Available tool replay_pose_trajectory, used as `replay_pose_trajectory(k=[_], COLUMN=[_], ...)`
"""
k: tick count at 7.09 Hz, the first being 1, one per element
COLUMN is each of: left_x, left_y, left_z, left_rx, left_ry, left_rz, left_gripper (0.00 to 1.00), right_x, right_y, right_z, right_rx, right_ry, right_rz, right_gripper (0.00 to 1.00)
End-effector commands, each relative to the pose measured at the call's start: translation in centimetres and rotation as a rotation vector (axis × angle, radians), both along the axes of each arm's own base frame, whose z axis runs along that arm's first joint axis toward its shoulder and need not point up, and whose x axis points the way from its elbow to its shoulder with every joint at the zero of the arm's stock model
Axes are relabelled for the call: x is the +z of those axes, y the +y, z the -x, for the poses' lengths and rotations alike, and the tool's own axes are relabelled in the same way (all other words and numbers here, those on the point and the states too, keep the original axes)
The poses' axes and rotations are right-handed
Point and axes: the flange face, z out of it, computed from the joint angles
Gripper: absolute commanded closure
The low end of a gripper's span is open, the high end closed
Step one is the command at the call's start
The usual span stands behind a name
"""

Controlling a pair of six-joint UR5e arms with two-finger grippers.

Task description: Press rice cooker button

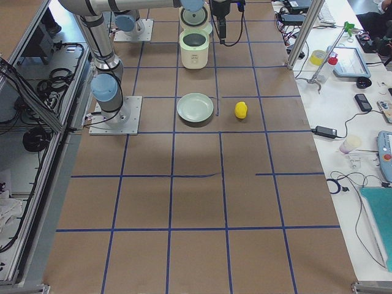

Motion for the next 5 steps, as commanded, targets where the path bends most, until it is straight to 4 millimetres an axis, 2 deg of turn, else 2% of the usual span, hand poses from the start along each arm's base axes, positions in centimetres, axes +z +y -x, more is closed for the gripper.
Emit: replay_pose_trajectory(k=[1,3,5], left_x=[0.0,0.0,0.0], left_y=[0.0,0.0,0.0], left_z=[0.0,0.0,0.0], left_rx=[0.0,-0.001,0.0], left_ry=[0.0,0.0,0.0], left_rz=[-0.001,-0.001,-0.001], left_gripper=[0.0,0.0,0.0], right_x=[0.6,1.8,1.8], right_y=[-0.5,-0.9,-0.9], right_z=[2.5,4.6,5.1], right_rx=[0.03,0.032,0.032], right_ry=[0.01,0.015,0.021], right_rz=[0.008,0.031,0.031], right_gripper=[0.0,0.0,0.0])
